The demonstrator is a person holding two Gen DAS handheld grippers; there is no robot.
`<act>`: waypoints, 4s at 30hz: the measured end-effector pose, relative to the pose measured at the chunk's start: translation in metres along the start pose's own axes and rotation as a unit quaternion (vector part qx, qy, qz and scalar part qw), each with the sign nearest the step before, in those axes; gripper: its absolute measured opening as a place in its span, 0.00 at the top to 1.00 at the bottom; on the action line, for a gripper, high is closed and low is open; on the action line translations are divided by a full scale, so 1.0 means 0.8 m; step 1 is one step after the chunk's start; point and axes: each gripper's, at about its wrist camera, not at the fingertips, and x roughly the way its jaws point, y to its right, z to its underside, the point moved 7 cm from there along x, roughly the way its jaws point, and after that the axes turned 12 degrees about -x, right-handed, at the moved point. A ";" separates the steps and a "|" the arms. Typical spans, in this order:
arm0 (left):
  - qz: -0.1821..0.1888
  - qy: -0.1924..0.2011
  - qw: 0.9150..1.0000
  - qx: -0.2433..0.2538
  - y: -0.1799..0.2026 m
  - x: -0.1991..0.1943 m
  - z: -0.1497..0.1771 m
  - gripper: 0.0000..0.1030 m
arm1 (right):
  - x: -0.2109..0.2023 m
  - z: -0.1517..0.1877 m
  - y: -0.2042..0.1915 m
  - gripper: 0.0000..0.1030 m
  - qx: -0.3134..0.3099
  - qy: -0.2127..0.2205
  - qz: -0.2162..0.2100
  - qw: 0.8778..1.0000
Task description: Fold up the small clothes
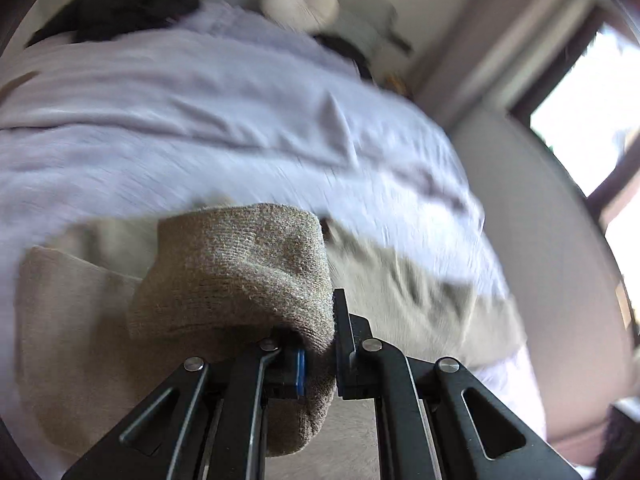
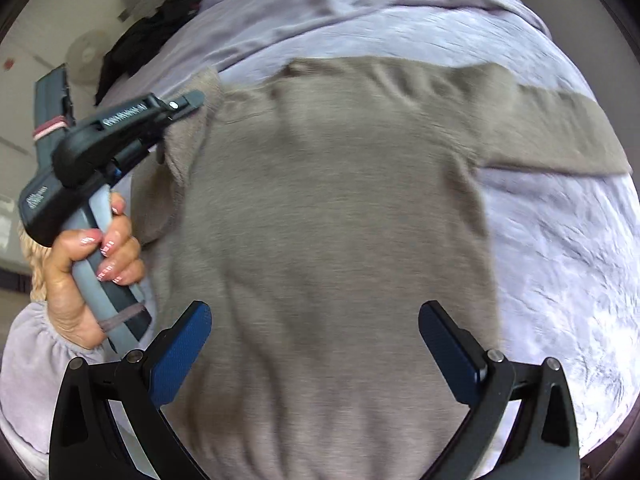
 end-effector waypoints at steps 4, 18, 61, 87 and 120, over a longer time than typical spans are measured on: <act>-0.075 -0.043 0.996 0.036 0.008 0.054 0.046 0.87 | 0.009 0.013 0.046 0.00 0.029 -0.009 0.011 0.999; -0.171 0.038 0.984 0.033 -0.084 -0.093 0.001 0.14 | 0.027 -0.078 0.001 0.00 -0.130 0.031 0.064 0.989; -0.332 -0.018 0.943 -0.026 -0.267 -0.047 -0.001 0.14 | 0.136 -0.170 0.123 0.92 0.121 0.075 -0.103 0.984; -0.230 -0.137 0.963 0.030 -0.094 -0.101 0.152 0.14 | 0.029 0.032 0.115 0.40 0.173 0.028 -0.118 0.977; -0.308 -0.091 0.947 0.003 -0.113 0.024 0.088 0.14 | 0.099 -0.135 0.183 0.56 0.144 0.083 -0.100 0.981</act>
